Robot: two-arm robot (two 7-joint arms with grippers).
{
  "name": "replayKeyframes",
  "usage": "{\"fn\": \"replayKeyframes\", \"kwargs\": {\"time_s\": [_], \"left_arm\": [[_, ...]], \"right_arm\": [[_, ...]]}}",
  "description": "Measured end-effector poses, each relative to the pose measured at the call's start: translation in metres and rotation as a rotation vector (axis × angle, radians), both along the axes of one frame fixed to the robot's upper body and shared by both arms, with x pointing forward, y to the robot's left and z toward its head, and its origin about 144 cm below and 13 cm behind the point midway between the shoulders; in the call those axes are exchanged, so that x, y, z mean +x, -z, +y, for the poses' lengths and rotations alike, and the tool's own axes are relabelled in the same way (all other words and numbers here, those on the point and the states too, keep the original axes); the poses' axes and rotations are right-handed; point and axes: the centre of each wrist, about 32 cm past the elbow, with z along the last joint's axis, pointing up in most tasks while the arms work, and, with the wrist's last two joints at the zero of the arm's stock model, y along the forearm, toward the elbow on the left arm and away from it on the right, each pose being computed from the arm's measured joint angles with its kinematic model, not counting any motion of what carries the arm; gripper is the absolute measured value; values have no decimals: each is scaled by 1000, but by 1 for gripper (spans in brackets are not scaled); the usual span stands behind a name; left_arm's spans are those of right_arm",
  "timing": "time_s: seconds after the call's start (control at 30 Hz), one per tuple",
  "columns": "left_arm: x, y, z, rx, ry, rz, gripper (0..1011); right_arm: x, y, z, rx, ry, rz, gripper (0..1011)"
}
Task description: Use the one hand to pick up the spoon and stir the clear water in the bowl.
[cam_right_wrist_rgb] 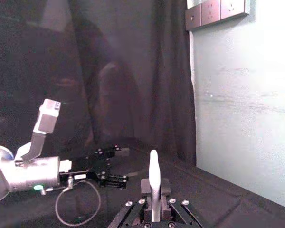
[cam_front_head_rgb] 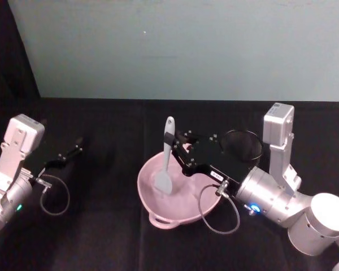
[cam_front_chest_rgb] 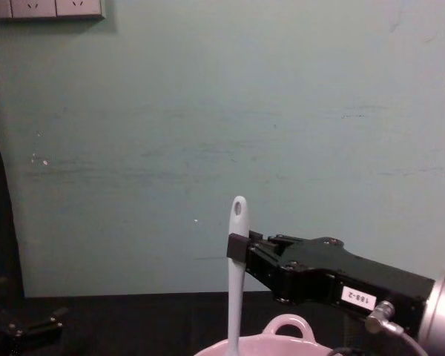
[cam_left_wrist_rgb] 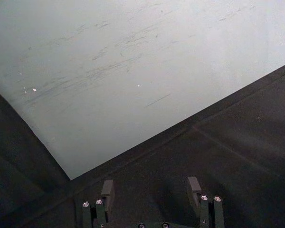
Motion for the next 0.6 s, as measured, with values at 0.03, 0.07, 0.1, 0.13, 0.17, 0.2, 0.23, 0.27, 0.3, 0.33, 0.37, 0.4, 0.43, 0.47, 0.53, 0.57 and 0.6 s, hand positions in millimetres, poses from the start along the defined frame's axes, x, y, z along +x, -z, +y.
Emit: {"fn": "replayKeyframes", "kwargs": {"time_s": [0.03,0.07,0.1,0.13,0.17,0.2,0.23,0.27,0.3,0.33,0.37,0.4,0.43,0.47,0.53,0.57,0.6], "left_arm": [[0,0,0,0,0,0,1005],[0,0,0,0,0,0,1005],[0,0,0,0,0,0,1005],[0,0,0,0,0,0,1005],[0,0,0,0,0,0,1005],[0,0,0,0,0,0,1005],[0,0,0,0,0,0,1005],[0,0,0,0,0,0,1005],[0,0,0,0,0,0,1005],[0,0,0,0,0,0,1005],[0,0,0,0,0,0,1005],[0,0,0,0,0,0,1005],[0,0,0,0,0,0,1005],[0,0,0,0,0,0,1005],[0,0,0,0,0,0,1005],[0,0,0,0,0,0,1005],[0,0,0,0,0,0,1005]], "right_arm": [[3,1,0,2,1,5,117],[3,1,0,2,1,5,117],[7,2,1,7,4,10,117],[10,4,0,11,8,16,117],[12,4,-1,13,11,19,117],[14,5,-1,15,14,22,117],[17,6,-3,18,23,26,117],[18,7,-5,17,30,29,117],[20,7,-7,18,37,31,117],[21,7,-9,19,43,32,117],[22,8,-11,20,50,33,117],[24,8,-15,20,68,35,117],[25,8,-21,20,86,35,117],[25,8,-21,20,86,35,117],[25,7,-28,17,110,32,117],[25,6,-32,16,124,29,117],[24,6,-34,15,129,28,117]]}}
